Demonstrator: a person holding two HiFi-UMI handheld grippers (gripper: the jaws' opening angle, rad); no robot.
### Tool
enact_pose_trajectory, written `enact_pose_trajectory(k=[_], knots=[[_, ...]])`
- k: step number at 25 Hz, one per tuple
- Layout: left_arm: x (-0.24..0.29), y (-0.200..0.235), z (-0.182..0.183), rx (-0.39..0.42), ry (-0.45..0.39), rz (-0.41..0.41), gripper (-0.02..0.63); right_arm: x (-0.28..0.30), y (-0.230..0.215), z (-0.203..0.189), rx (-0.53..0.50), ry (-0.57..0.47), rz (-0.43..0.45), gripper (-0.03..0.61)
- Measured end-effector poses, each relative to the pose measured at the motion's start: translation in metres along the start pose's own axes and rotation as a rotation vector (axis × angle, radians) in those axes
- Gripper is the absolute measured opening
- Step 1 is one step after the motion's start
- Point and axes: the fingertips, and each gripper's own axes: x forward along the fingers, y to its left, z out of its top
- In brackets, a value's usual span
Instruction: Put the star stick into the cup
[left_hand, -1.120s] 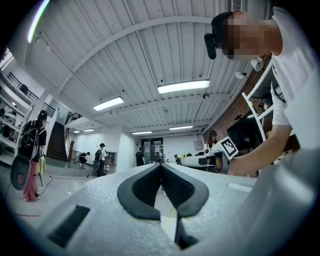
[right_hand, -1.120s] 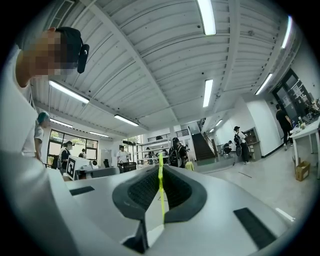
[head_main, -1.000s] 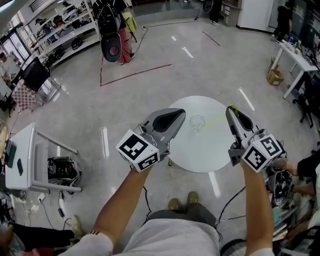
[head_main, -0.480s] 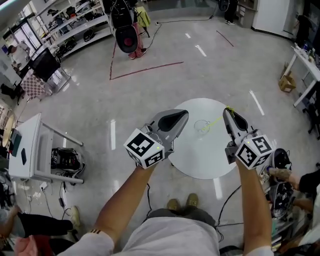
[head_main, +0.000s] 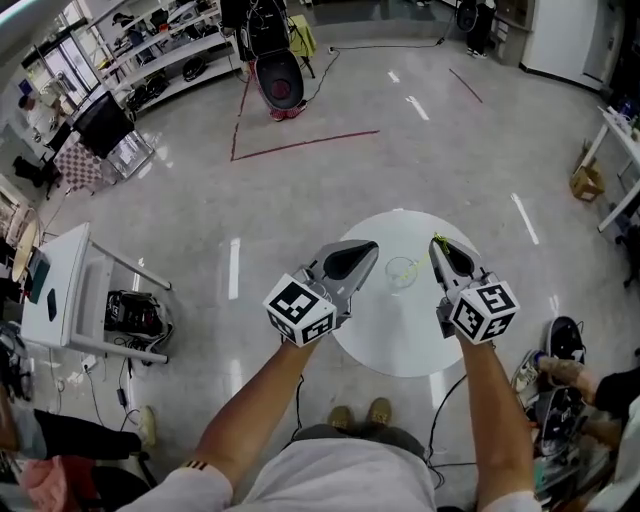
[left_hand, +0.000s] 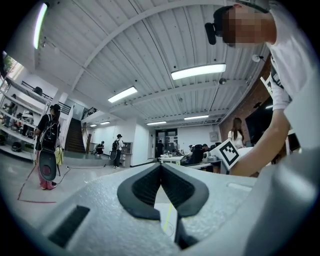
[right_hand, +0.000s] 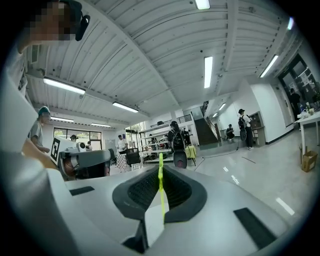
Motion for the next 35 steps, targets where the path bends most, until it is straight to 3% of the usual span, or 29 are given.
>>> enact_pose_trajectory(k=[11, 29, 35], knots=[[0.019, 0.008, -0.039, -0.024, 0.047, 0.037, 0.015, 0.022, -0.011, -0.035, 0.057, 0.039, 0.029, 0.025], [0.03, 0.011, -0.051, -0.049, 0.065, 0.034, 0.015, 0.033, -0.011, -0.063, 0.099, 0.087, 0.06, 0.025], [0.029, 0.012, -0.052, -0.048, 0.068, 0.032, 0.015, 0.035, -0.013, -0.066, 0.069, 0.111, 0.045, 0.025]])
